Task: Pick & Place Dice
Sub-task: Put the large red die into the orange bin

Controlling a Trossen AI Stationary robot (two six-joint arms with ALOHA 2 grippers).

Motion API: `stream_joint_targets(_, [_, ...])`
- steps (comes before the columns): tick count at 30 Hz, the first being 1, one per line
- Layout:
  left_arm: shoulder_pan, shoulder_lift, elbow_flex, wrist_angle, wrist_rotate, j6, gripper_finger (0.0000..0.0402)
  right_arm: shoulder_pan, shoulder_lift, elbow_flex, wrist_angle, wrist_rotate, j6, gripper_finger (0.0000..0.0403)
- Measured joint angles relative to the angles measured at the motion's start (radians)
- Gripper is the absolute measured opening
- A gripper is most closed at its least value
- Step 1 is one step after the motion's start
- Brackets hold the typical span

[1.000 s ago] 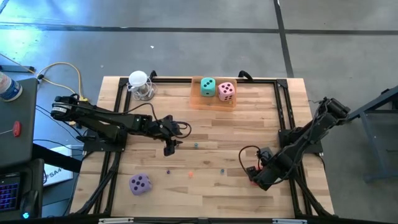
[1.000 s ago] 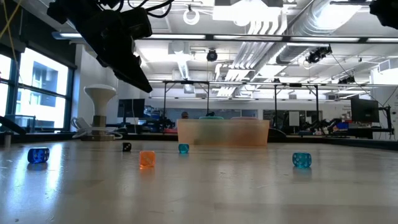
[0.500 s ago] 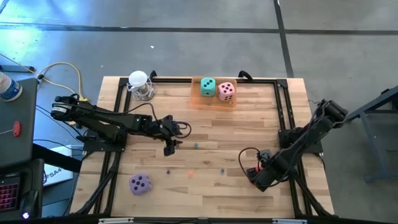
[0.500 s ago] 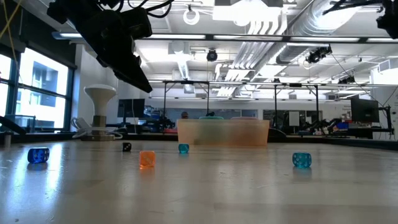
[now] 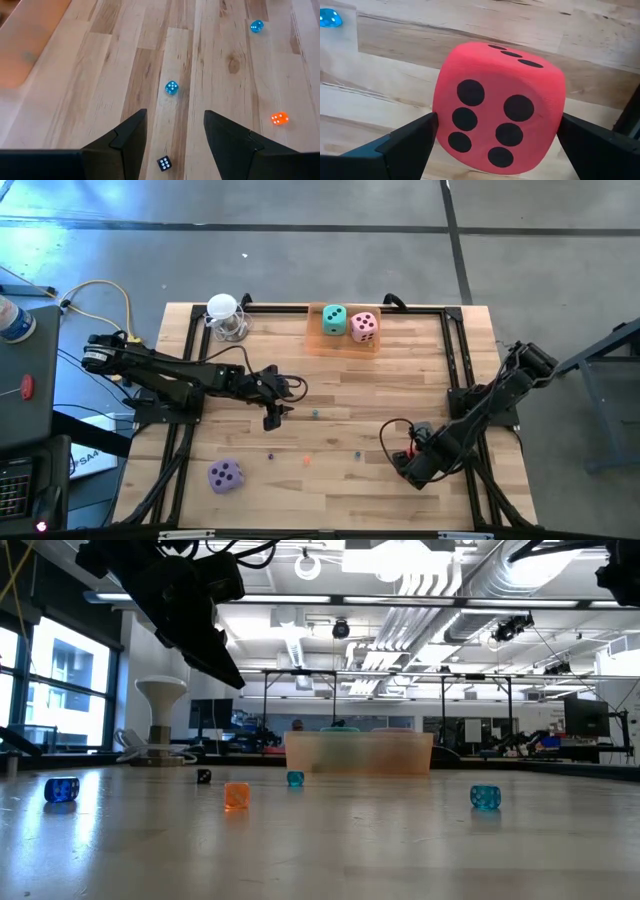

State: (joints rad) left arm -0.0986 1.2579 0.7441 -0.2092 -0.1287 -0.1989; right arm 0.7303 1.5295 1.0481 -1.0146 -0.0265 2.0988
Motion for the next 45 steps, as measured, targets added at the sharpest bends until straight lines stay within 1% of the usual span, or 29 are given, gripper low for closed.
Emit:
stream_joint_targets(7, [0.0,0.0,0.0,0.0,0.0,0.0,0.0189,0.0,-0.003,0.002,-0.075,0.001,0.018,0.039])
stream_joint_targets(17, [0.0,0.0,0.0,0.0,0.0,-0.001,0.0189,-0.006,-0.02,-0.001,-0.085,-0.01,0.051,0.039])
stream_joint_targets(21, [0.0,0.0,0.0,0.0,0.0,-0.002,0.0189,-0.006,-0.02,-0.001,-0.086,0.01,0.052,0.039])
stream_joint_targets(33, [0.0,0.0,0.0,0.0,0.0,-0.004,0.0189,-0.006,-0.021,0.0,-0.141,0.01,0.055,0.039])
stream_joint_targets(39, [0.0,0.0,0.0,0.0,0.0,-0.003,0.0189,-0.006,-0.02,0.039,-0.252,0.014,0.059,0.039])
stream_joint_targets(45, [0.0,0.0,0.0,0.0,0.0,-0.003,0.0189,-0.006,-0.02,0.053,-0.271,0.017,0.115,0.039])
